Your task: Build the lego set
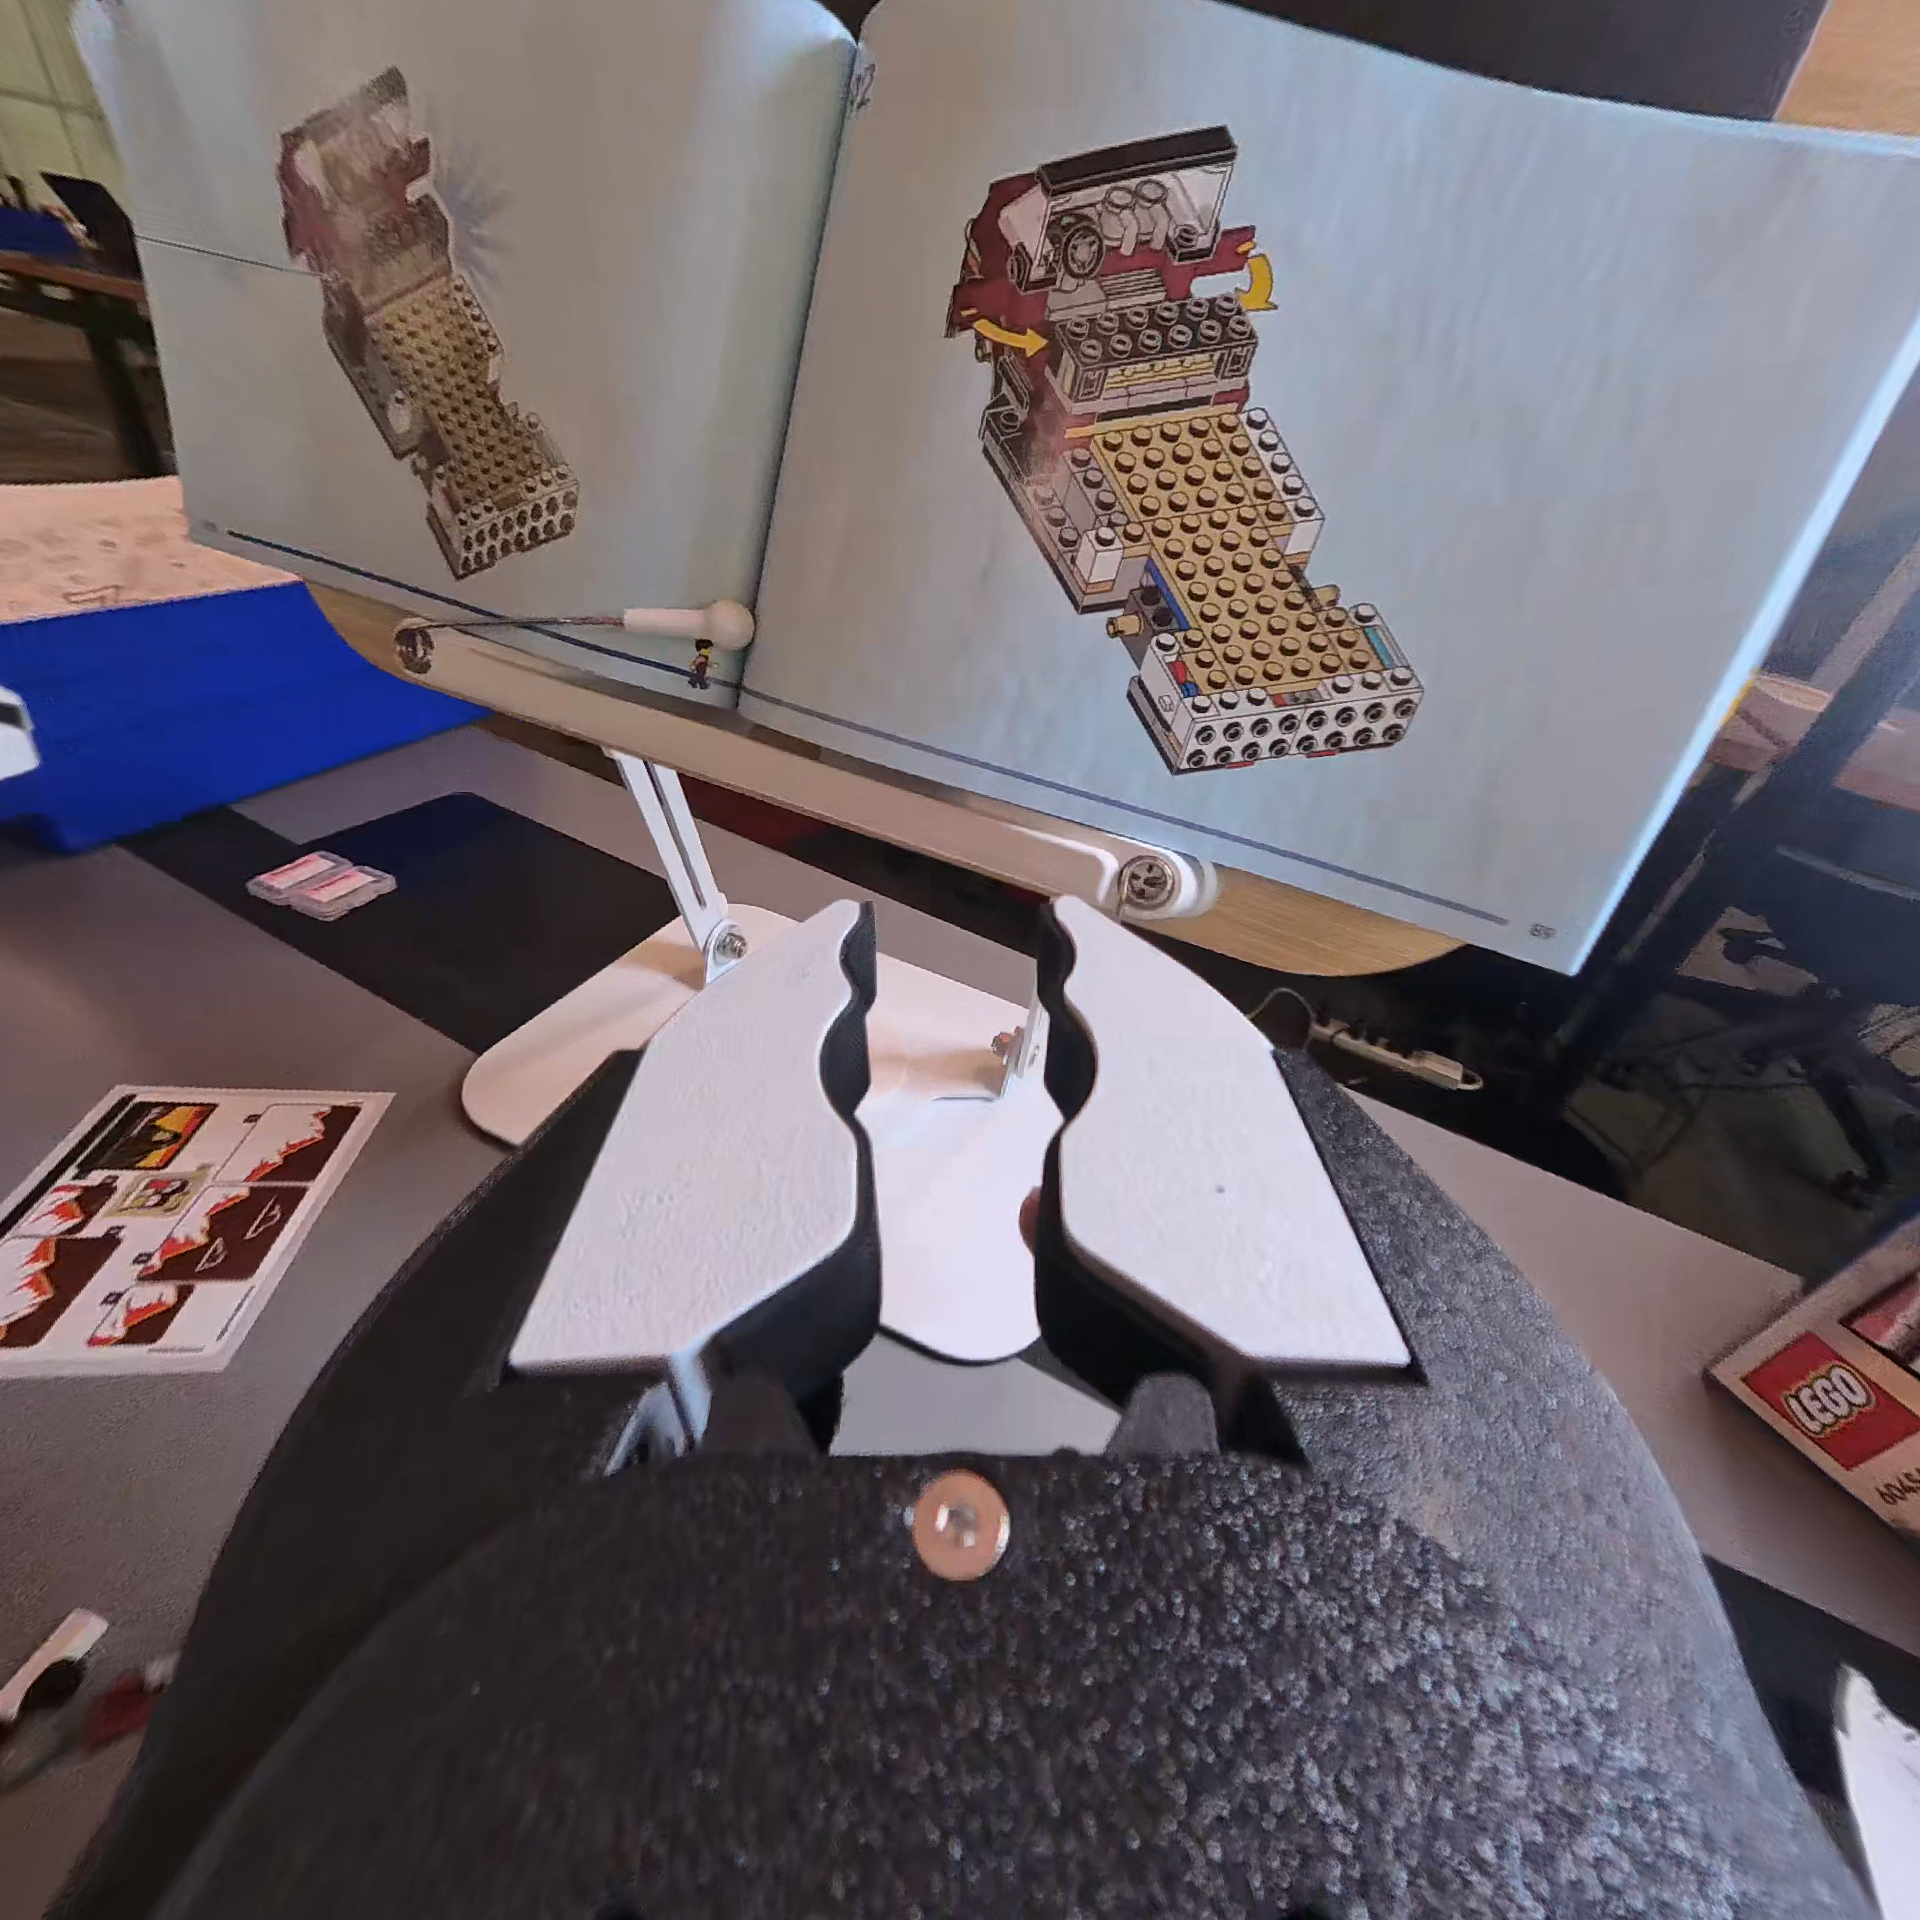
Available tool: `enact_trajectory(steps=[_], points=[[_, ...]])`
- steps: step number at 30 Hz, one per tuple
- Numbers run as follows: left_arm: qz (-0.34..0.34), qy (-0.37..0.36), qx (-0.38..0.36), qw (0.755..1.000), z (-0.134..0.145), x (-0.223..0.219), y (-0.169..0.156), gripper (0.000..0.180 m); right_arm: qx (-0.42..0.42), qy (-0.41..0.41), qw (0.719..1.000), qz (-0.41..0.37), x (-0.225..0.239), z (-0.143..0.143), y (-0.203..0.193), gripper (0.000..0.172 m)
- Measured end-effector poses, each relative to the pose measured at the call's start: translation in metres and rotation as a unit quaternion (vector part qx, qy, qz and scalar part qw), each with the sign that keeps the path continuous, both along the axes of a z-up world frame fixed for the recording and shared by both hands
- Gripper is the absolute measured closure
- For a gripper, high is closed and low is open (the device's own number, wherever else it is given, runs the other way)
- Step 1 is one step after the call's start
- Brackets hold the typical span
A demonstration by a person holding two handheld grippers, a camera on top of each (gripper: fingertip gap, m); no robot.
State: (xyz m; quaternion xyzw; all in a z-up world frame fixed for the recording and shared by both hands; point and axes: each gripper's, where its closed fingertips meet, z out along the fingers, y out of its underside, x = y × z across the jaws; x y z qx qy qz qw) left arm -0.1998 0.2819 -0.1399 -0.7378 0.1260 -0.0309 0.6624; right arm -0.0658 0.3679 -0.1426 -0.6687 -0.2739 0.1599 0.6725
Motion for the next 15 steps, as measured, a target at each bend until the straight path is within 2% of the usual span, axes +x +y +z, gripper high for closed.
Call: enact_trajectory(steps=[5, 8, 15], points=[[0.004, 0.005, -0.003, 1.000, -0.001, -0.002, 0.000, 0.175, -0.015, -0.011, 1.000, -0.021, -0.013, -0.002, 0.019, 0.140], [0.006, 0.010, -0.006, 1.000, -0.003, -0.005, 0.001, 0.175, -0.019, -0.009, 0.999, -0.027, -0.014, 0.000, 0.020, 0.145], [0.003, 0.015, -0.007, 1.000, -0.002, -0.004, 0.001, 0.175, -0.028, -0.013, 0.999, -0.021, -0.016, 0.000, 0.014, 0.139]])
